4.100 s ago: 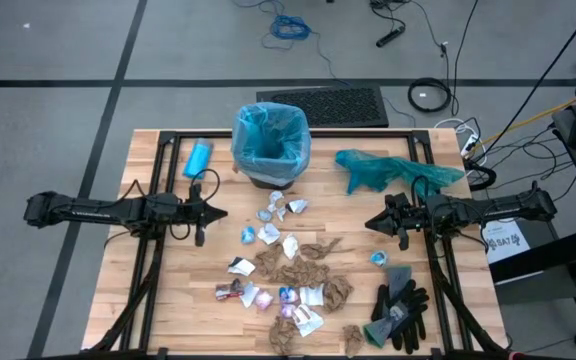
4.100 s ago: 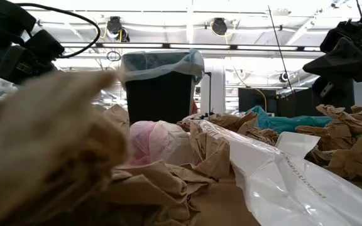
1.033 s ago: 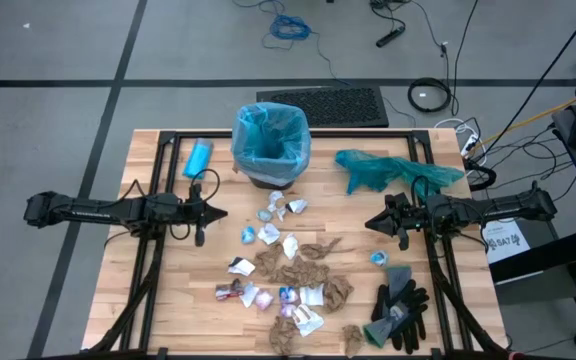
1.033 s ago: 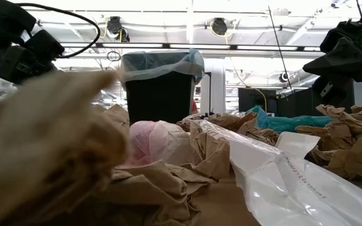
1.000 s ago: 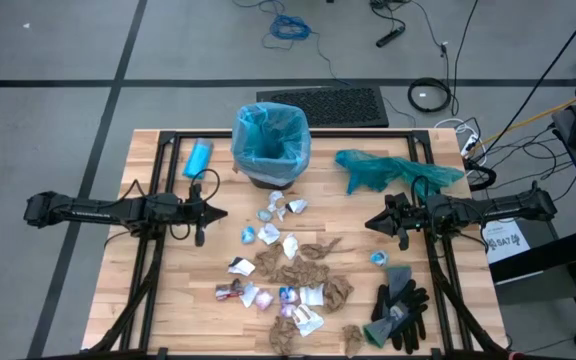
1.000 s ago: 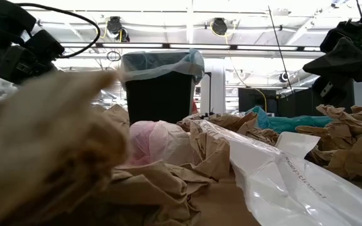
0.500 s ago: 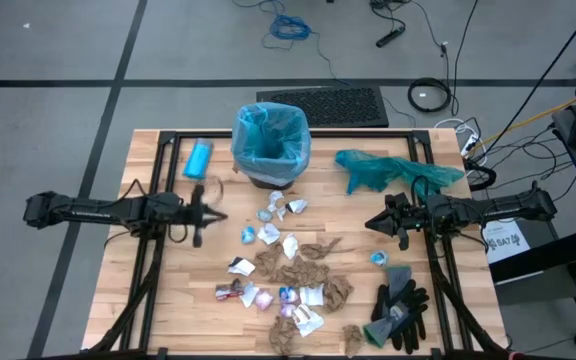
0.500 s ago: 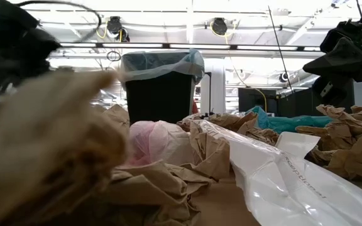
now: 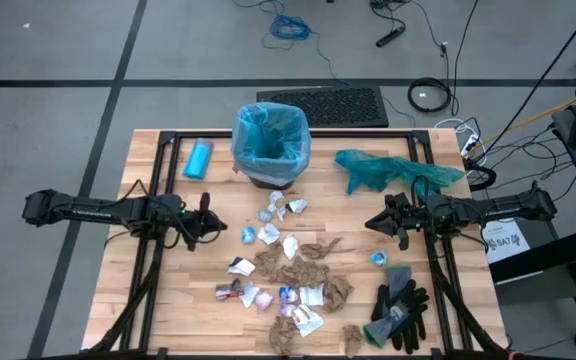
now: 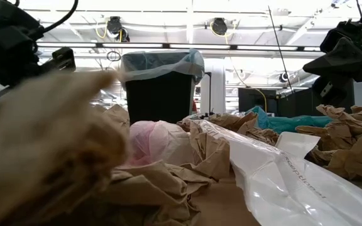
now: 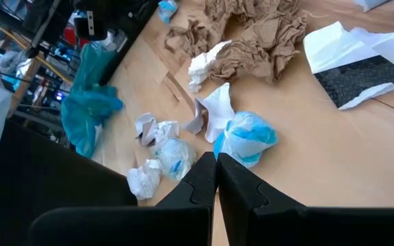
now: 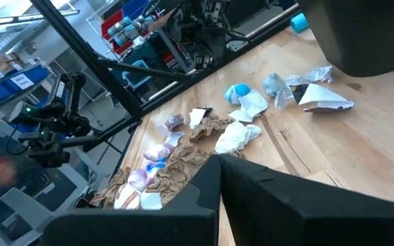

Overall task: Place trash/remove bag and relplace
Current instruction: Put the blue plastic trash into the trash bin

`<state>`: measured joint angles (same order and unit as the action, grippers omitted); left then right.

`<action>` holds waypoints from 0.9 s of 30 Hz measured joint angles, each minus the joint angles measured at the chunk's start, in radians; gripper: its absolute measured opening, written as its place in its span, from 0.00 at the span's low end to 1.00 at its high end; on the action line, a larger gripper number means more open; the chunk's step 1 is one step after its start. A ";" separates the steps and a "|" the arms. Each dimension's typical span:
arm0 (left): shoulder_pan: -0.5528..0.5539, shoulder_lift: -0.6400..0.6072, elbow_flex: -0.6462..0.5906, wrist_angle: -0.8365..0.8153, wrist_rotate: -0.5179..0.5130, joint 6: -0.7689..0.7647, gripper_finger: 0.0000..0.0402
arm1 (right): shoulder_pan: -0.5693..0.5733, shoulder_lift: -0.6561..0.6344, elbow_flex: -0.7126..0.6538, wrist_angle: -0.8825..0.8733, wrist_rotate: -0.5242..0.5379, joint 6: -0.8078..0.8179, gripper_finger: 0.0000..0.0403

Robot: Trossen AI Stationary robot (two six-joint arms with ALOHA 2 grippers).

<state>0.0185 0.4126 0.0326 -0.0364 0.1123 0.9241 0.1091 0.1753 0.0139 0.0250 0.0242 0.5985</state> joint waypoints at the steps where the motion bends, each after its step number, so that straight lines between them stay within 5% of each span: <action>1: 0.000 0.000 0.000 0.000 0.000 0.000 0.04 | 0.000 0.000 0.000 0.000 0.000 0.000 0.00; 23: 0.000 0.000 0.001 0.001 -0.004 0.000 0.04 | 0.000 0.000 0.000 0.000 0.000 0.000 0.00; 27: 0.000 0.000 0.001 0.003 -0.080 0.000 0.04 | 0.000 0.000 0.000 0.000 0.000 0.000 0.00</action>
<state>0.0185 0.4126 0.0338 -0.0338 0.0320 0.9241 0.1091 0.1753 0.0139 0.0254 0.0242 0.5985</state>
